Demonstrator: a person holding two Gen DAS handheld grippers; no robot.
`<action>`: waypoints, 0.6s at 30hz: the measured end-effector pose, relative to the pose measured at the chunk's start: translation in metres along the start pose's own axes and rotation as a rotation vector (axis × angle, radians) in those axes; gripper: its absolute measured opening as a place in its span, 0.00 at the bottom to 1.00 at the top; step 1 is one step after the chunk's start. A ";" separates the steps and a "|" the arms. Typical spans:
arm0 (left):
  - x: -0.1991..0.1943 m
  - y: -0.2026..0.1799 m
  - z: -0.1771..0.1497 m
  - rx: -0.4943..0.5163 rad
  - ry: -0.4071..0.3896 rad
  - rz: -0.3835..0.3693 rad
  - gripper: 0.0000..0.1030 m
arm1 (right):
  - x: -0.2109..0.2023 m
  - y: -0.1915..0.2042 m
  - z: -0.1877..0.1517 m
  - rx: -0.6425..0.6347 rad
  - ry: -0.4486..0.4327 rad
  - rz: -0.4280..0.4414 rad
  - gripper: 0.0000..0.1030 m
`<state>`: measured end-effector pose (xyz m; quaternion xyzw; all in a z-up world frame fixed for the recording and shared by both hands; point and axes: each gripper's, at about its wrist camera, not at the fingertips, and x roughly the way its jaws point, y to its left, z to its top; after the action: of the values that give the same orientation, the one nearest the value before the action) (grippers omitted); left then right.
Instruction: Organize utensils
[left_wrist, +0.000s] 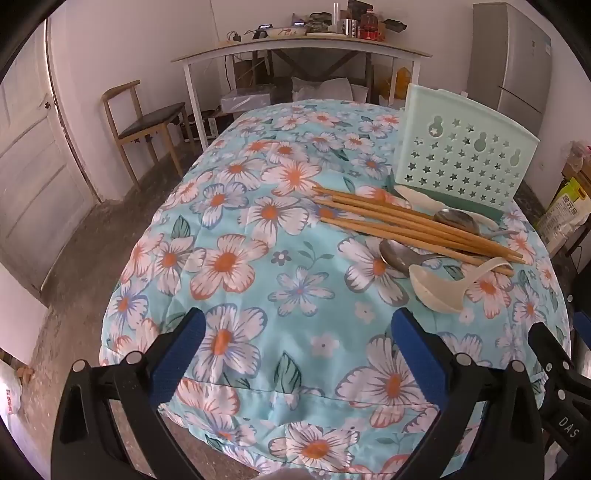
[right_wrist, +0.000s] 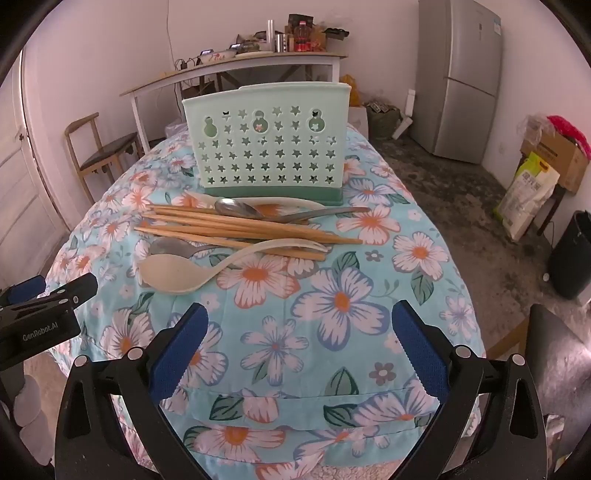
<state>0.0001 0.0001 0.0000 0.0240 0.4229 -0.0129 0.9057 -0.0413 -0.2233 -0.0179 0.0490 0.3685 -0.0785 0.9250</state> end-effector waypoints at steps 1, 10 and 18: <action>0.000 0.000 0.000 0.000 0.000 -0.001 0.96 | 0.000 0.000 0.000 -0.001 0.001 -0.001 0.92; 0.000 0.000 0.000 0.002 0.004 -0.001 0.96 | 0.000 0.001 0.000 -0.002 0.001 -0.002 0.92; 0.004 0.005 -0.004 0.004 0.006 -0.002 0.96 | 0.000 0.001 -0.001 -0.002 0.001 -0.004 0.92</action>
<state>-0.0001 0.0053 -0.0053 0.0256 0.4256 -0.0144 0.9044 -0.0414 -0.2222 -0.0186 0.0477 0.3689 -0.0798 0.9248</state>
